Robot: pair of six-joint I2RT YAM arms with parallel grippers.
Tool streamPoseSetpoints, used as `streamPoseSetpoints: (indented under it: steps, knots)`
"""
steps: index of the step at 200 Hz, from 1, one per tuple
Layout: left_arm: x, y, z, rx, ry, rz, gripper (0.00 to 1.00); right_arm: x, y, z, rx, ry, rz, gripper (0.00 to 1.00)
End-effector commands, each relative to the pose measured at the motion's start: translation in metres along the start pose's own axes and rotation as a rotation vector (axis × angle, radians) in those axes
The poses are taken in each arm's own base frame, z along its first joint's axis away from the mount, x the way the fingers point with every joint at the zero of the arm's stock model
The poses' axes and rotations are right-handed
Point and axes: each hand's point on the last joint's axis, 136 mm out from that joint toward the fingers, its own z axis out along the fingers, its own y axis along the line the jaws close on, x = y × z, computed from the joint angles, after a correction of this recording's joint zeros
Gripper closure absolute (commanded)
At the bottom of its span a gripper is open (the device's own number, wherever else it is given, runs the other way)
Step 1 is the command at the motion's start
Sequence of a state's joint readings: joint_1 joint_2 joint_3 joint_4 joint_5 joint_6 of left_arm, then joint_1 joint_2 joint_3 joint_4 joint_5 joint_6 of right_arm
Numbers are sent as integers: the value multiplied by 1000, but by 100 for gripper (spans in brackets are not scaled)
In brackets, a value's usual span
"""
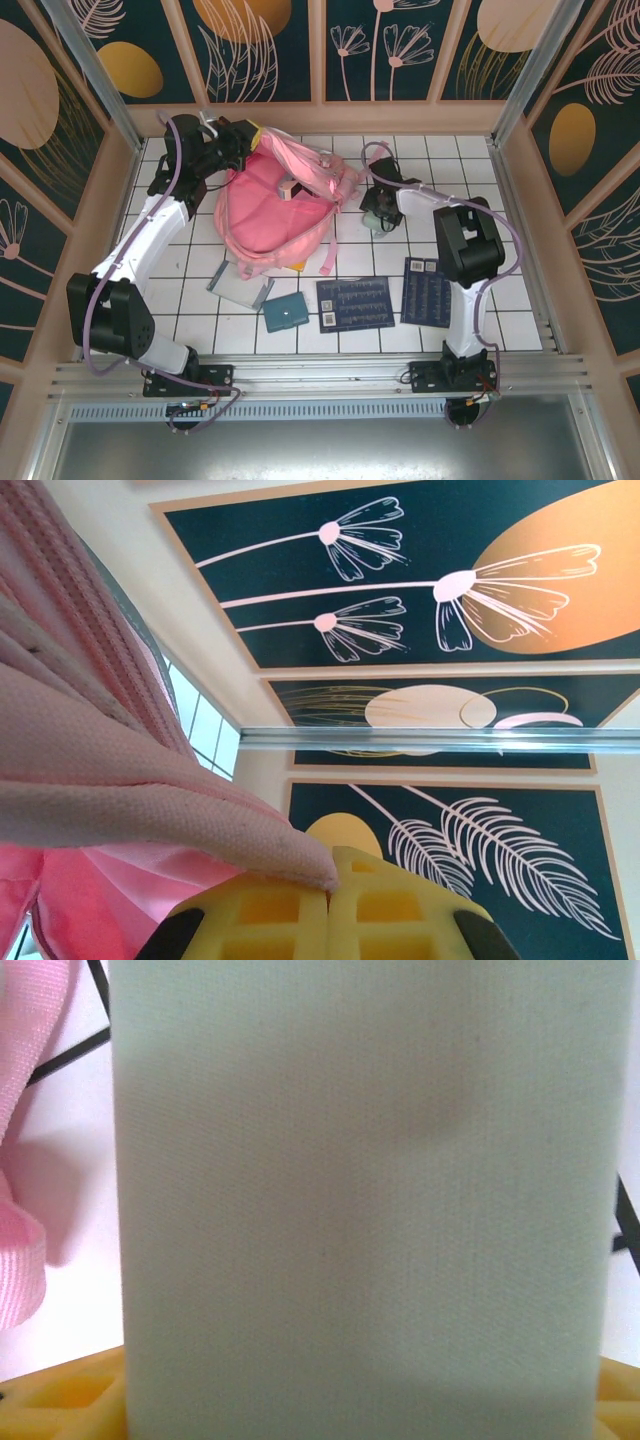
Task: Pack the student bag
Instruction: Pick up the pencil pouch from the top-right of the table, then place the pencil pouch in the student bag.
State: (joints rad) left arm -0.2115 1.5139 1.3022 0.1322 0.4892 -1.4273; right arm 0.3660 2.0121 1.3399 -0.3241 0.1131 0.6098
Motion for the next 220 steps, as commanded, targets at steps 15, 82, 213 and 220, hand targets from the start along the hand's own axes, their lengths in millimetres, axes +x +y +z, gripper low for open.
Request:
streamPoseSetpoints:
  steps: [15, 82, 213, 220]
  knots:
    - [-1, -45, 7, 124, 0, 34, 100, -17, 12, -69, -151, -113, 18, 37]
    - [8, -57, 26, 137, 24, 58, 100, 44, 61, -225, -621, -236, -217, 43]
    - [60, -61, 40, 131, 81, 135, 100, 83, 178, -178, -716, 48, -490, 46]
    - [61, -62, 38, 132, 77, 138, 100, 79, 186, -165, -682, 74, -483, 46]
